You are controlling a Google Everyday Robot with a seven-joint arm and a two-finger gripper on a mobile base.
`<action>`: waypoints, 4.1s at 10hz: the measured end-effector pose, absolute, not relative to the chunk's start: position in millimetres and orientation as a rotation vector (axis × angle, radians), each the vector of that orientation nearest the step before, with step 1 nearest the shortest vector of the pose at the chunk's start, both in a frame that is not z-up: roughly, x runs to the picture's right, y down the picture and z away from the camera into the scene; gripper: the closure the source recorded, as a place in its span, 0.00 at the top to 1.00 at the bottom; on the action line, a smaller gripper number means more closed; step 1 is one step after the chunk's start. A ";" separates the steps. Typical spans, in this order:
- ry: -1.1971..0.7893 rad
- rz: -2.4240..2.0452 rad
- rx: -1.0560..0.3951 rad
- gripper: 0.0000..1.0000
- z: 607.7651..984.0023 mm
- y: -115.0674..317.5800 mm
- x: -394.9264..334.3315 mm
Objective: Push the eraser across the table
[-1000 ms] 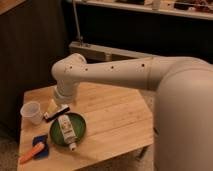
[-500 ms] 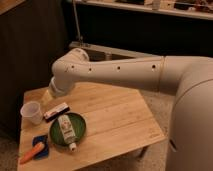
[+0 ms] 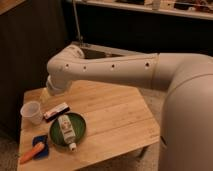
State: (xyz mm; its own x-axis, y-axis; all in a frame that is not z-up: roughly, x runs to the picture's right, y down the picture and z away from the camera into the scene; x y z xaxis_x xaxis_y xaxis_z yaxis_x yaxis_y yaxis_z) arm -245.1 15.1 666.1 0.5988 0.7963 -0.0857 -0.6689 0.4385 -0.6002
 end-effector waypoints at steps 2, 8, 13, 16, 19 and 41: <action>-0.216 0.885 -0.664 0.73 682.2 9.5 -253.9; -0.239 0.852 -0.735 0.73 716.4 58.0 -254.1; -0.240 0.795 -0.765 0.33 741.0 54.7 -303.2; -0.233 0.782 -0.797 0.05 750.8 62.1 -309.3; -0.224 0.766 -0.831 0.00 759.2 83.6 -311.2; -0.239 0.529 -0.815 0.00 802.4 179.3 -364.0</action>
State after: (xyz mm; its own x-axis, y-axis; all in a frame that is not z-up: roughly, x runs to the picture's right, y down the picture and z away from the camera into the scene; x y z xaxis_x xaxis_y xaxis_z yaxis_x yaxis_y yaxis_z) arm -364.0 179.3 802.4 0.8448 0.5350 0.0032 -0.3558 0.5662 -0.7436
